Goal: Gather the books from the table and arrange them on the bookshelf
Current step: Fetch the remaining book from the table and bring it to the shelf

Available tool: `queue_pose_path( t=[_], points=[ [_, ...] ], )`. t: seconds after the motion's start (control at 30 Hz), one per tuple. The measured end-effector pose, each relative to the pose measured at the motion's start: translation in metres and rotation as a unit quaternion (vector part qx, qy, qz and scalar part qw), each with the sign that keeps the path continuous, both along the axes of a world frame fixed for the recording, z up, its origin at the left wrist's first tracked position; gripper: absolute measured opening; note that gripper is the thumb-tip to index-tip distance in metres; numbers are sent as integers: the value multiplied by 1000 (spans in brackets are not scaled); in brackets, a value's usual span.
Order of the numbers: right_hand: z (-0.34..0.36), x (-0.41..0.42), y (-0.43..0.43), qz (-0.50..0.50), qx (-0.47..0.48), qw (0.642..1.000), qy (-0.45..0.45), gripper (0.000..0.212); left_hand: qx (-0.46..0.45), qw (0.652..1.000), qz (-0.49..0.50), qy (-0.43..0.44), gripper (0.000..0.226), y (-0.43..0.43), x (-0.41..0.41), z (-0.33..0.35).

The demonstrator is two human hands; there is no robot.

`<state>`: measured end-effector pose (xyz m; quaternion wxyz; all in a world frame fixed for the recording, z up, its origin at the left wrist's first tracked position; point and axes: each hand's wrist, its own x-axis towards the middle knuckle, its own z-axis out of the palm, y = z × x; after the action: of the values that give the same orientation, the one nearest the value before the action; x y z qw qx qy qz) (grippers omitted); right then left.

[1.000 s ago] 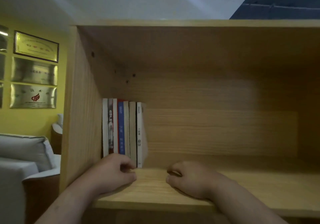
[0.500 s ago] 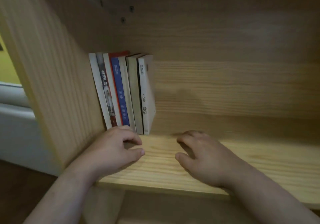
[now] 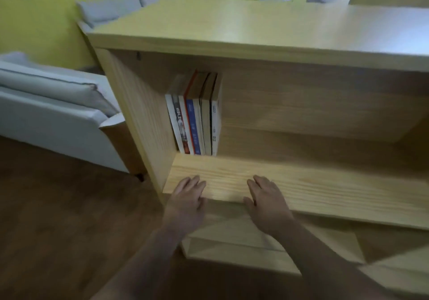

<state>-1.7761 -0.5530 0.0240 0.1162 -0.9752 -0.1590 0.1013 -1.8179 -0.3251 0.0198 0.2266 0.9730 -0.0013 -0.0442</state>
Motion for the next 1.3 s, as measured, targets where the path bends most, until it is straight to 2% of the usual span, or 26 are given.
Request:
queue_pose_path(
  t=[0.07,0.1,0.2,0.27,0.33,0.37,0.4,0.47,0.53,0.63,0.77,0.83,0.93,0.97,1.07,1.2,1.3],
  points=[
    [6,-34,-4,-24,5,999,30,61,-33,999,-5,38,52,-1,-39,8],
    [9,-50,-6,-37,17,998,51,59,-65,994,9,83,49,3,-56,13],
    [17,-114,-13,-89,64,980,164,47,-207,951,49,224,46,21,-125,20],
    [12,-156,-19,-86,57,966,239,40,-253,917,91,293,12,33,-176,8],
    [0,-197,-23,-71,22,954,290,39,-241,899,136,339,10,44,-226,-8],
    [-5,-215,-26,-70,11,949,307,40,-231,893,150,355,2,48,-249,-18],
    [-12,-233,-28,-73,12,944,322,40,-222,889,157,368,9,53,-270,-31],
    [-22,-267,-34,-91,9,934,344,38,-205,880,131,408,16,59,-311,-41],
    [-31,-293,-44,-124,19,925,359,35,-188,872,101,441,10,65,-344,-43],
    [-44,-318,-59,-128,19,911,392,33,-165,869,134,448,3,78,-385,-37],
    [-60,-329,-65,-85,-1,903,421,30,-154,855,227,440,15,97,-421,-23],
    [-73,-328,-61,-63,-6,899,434,26,-165,852,274,414,10,101,-429,-19],
    [-94,-314,-46,-71,7,889,451,13,-203,829,336,398,15,103,-432,-19],
    [-97,-309,-37,-73,12,890,450,12,-212,826,346,392,17,104,-435,-22],
    [-92,-298,-3,-85,17,895,437,26,-254,811,370,376,32,106,-440,-26],
    [-89,-291,44,-59,14,901,430,13,-269,808,388,353,31,121,-452,-34],
    [-89,-287,74,-65,16,902,427,17,-269,806,404,339,31,147,-462,-41]
  ],
)
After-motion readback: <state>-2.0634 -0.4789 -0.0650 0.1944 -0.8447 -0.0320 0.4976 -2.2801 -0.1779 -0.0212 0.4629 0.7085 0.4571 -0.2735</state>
